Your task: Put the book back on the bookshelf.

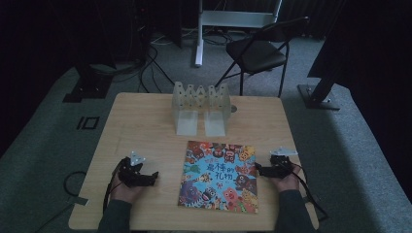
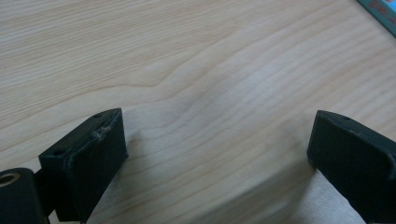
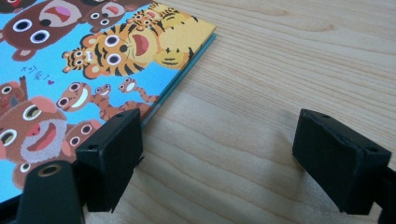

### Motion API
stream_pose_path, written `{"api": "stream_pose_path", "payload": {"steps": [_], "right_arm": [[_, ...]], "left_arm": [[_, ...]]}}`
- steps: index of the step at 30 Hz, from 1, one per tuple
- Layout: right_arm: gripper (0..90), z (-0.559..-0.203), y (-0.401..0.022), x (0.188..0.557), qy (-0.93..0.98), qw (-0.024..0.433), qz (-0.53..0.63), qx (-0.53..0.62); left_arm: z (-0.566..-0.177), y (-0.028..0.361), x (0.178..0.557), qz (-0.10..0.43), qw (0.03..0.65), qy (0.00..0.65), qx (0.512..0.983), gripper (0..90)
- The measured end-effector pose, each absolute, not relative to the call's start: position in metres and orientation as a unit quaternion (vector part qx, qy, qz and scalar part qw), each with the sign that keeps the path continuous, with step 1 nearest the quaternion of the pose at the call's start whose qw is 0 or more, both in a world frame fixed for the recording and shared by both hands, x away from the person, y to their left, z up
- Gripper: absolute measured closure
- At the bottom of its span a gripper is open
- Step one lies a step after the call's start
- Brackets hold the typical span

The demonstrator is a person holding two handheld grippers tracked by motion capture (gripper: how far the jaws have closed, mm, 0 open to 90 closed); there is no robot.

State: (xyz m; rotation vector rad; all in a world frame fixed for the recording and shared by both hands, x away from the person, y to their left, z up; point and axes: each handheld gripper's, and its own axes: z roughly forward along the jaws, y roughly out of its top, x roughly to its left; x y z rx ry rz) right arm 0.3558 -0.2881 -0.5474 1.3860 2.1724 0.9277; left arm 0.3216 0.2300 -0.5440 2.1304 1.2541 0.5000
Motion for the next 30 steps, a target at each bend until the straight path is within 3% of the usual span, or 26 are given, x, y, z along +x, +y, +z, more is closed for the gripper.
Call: {"api": "stream_pose_path", "payload": {"steps": [7, 19, 21, 30], "right_arm": [[22.6, -0.530, -0.280, 0.353, 0.782, 0.203, 0.351, 0.473], [16.6, -0.514, -0.255, 0.369, 0.815, 0.178, 0.358, 0.419], [15.1, -0.513, -0.250, 0.374, 0.821, 0.172, 0.354, 0.413], [12.2, -0.522, -0.244, 0.408, 0.831, 0.141, 0.344, 0.414]], "left_arm": [[-0.533, 0.213, 0.310, 0.204, 0.321, 0.420, 0.824, 13.8], [-0.516, 0.172, 0.289, 0.203, 0.348, 0.338, 0.850, 13.3], [-0.514, 0.162, 0.286, 0.200, 0.351, 0.327, 0.854, 9.5], [-0.516, 0.118, 0.270, 0.172, 0.359, 0.259, 0.880, 7.8]]}}
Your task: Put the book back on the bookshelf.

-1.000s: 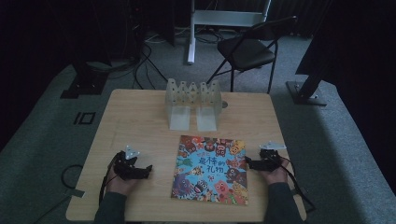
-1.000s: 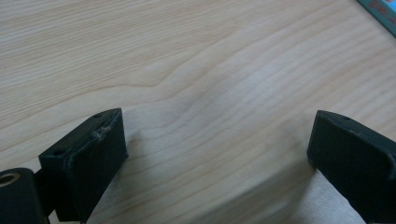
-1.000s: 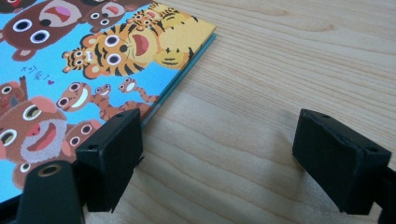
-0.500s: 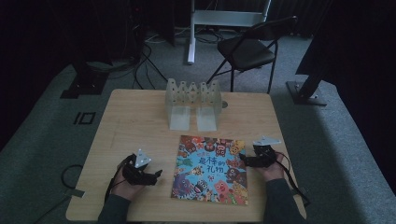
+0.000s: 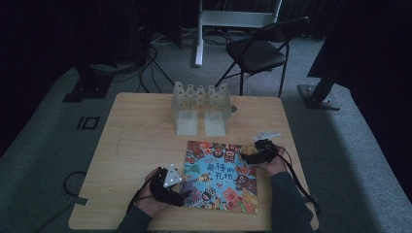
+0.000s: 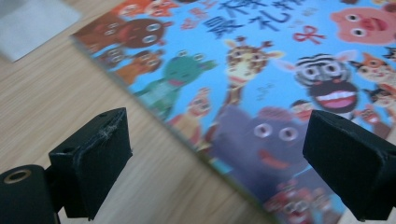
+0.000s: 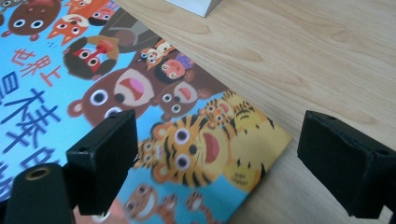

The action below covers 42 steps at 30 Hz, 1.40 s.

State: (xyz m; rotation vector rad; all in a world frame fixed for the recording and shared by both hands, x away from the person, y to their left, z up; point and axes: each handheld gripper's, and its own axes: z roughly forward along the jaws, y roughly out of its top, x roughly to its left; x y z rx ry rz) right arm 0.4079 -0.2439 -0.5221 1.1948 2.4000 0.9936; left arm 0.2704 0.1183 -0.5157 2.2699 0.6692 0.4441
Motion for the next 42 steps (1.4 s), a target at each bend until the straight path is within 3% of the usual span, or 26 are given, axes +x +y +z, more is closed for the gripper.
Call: {"api": "stream_pose_path", "payload": {"steps": [5, 21, 42], "right_arm": [[13.2, -0.530, -0.245, 0.421, 0.833, 0.116, 0.340, 0.420], [16.4, -0.533, -0.257, 0.428, 0.808, 0.072, 0.384, 0.441], [16.6, -0.475, -0.258, 0.418, 0.789, 0.075, 0.445, 0.417]], "left_arm": [[-0.520, 0.100, 0.266, 0.164, 0.355, 0.241, 0.888, 3.5], [-0.535, 0.062, 0.254, 0.140, 0.343, 0.195, 0.908, 1.2], [-0.527, 0.012, 0.246, 0.190, 0.350, 0.141, 0.906, 1.3]]}}
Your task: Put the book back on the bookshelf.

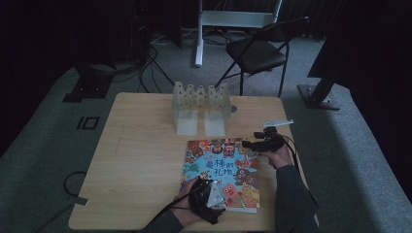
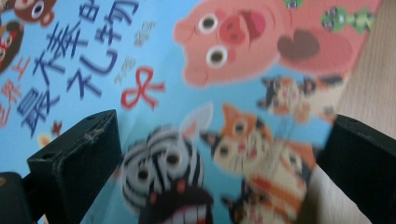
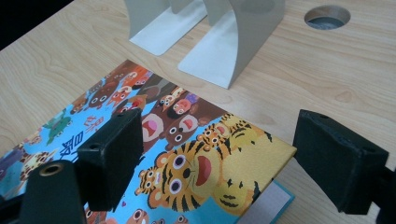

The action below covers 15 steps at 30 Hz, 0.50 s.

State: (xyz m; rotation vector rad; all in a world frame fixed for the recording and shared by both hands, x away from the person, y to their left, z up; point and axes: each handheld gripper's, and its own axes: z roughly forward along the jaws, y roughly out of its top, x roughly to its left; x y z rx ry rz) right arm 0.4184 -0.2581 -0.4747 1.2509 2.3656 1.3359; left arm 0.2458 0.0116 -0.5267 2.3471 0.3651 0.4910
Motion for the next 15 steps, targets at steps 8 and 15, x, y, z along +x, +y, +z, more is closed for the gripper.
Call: {"api": "stream_pose_path", "payload": {"steps": [8, 15], "right_arm": [[16.6, -0.4725, -0.2569, 0.4181, 0.790, 0.073, 0.446, 0.414], [19.6, -0.4741, -0.2577, 0.4195, 0.791, 0.065, 0.444, 0.415]], "left_arm": [[-0.5220, 0.0125, 0.2485, 0.174, 0.377, 0.148, 0.898, 2.1], [-0.5168, 0.0160, 0.2448, 0.187, 0.388, 0.142, 0.891, 3.9]]}}
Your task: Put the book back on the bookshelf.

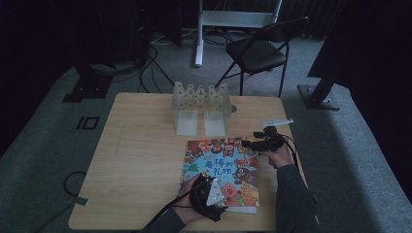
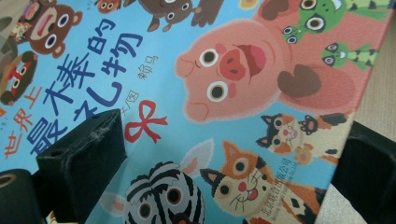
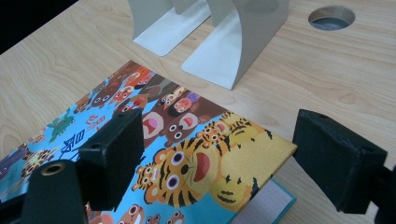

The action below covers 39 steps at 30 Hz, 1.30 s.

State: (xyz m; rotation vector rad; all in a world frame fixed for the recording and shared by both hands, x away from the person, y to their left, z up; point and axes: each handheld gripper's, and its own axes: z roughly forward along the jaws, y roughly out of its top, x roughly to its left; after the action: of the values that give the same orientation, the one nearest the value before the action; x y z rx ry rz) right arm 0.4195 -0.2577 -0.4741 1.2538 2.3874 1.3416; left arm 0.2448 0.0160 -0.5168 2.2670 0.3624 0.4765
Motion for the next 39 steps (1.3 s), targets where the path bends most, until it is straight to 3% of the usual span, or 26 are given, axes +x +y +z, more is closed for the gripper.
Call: {"api": "stream_pose_path", "payload": {"steps": [4, 7, 13, 23, 39], "right_arm": [[23.7, -0.481, -0.256, 0.422, 0.796, 0.045, 0.431, 0.423], [33.2, -0.482, -0.253, 0.423, 0.796, 0.026, 0.435, 0.420], [42.9, -0.477, -0.253, 0.426, 0.789, -0.006, 0.445, 0.423], [59.1, -0.460, -0.254, 0.425, 0.772, -0.014, 0.485, 0.410], [63.3, -0.423, -0.236, 0.409, 0.783, 0.033, 0.485, 0.388]], "left_arm": [[-0.513, 0.019, 0.244, 0.188, 0.395, 0.140, 0.888, 4.6], [-0.514, 0.019, 0.244, 0.189, 0.394, 0.138, 0.889, 4.9], [-0.513, 0.020, 0.244, 0.184, 0.403, 0.139, 0.886, 5.7], [-0.511, 0.031, 0.245, 0.189, 0.407, 0.149, 0.881, 6.6], [-0.510, 0.078, 0.244, 0.134, 0.430, 0.174, 0.876, 6.6]]}}
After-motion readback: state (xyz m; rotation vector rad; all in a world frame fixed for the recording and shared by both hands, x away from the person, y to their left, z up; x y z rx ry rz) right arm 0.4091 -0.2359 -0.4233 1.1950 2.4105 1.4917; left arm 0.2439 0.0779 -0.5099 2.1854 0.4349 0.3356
